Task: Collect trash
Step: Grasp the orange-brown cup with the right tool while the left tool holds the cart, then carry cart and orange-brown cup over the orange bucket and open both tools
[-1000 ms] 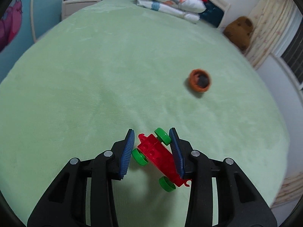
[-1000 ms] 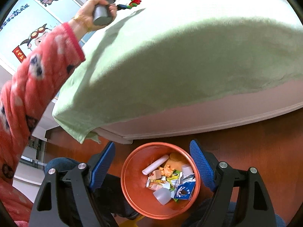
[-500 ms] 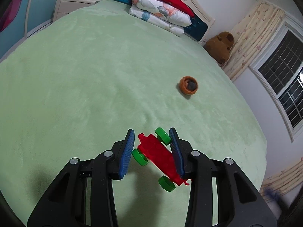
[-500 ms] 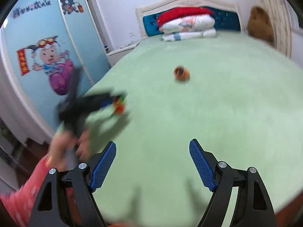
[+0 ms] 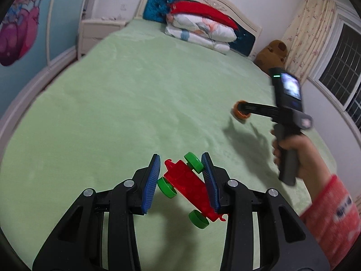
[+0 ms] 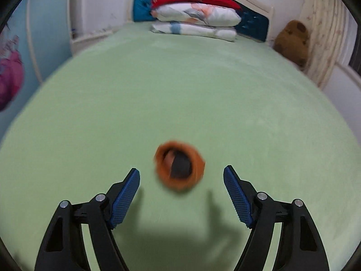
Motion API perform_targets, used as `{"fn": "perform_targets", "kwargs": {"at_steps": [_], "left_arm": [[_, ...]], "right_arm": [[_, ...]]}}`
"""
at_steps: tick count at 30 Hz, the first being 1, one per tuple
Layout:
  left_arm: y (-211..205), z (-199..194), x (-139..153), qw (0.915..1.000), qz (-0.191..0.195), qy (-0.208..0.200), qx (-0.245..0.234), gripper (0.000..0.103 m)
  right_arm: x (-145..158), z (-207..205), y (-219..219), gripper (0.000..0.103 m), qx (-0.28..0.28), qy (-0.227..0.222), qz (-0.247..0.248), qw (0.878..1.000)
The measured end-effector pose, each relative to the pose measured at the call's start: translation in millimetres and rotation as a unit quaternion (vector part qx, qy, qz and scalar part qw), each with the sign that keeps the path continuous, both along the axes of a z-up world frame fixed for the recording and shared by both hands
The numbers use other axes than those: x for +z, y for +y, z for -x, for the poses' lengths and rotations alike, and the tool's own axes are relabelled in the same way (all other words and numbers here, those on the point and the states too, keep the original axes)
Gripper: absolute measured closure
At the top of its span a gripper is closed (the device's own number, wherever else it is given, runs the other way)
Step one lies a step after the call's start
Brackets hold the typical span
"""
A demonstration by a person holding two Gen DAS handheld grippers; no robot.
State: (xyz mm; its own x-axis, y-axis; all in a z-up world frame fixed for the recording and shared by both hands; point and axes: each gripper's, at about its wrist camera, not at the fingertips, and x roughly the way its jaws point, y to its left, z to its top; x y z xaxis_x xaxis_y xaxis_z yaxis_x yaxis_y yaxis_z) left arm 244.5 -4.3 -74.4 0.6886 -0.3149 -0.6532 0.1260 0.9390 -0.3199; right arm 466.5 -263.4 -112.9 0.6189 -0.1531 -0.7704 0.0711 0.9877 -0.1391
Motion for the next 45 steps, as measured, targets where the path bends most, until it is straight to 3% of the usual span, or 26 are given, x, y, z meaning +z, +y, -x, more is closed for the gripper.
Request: {"fn": "perform_targets", "kwargs": {"at_steps": [2,4,7,13,19,26,33,40,45], "left_arm": [[6,3,2,0.9999,-0.008,-0.002,0.008,0.065],[10,5,6,0.9998,-0.016,-0.006,0.009,0.065],[13,7,9,0.9996,-0.024,-0.015,0.008,0.065],[12,7,13,0.9996,-0.023,-0.018,-0.001,0.065],[4,16,19,0.9993,-0.031,-0.014,-0.014,0.065],[-10,47,38,0.9983,-0.044,-0.020,-0.031,0.065],[-20,119,57,0.9947,-0.075,-0.038,-0.060,0.065],[-22,196,43,0.9895,-0.110,-0.028,-0.089,0.065],[-24,243,9,0.9862,-0.123,0.014,-0.110,0.065]], "right_arm": [[-12,-19,0,0.029,-0.026,0.017,0.011,0.999],[-22,-31,-3,0.069,-0.049,0.038,0.009,0.998],[-26,-33,-7,0.076,-0.048,0.046,-0.008,0.998],[-13,-7,-7,0.078,-0.033,0.029,-0.024,0.999],[15,51,3,0.078,0.003,0.011,-0.023,1.000],[72,170,17,0.078,0.086,-0.033,-0.052,0.994],[102,304,34,0.078,0.154,-0.048,-0.064,0.985],[83,423,44,0.078,0.187,-0.024,-0.086,0.978],[38,483,44,0.078,0.182,0.023,-0.116,0.976]]}}
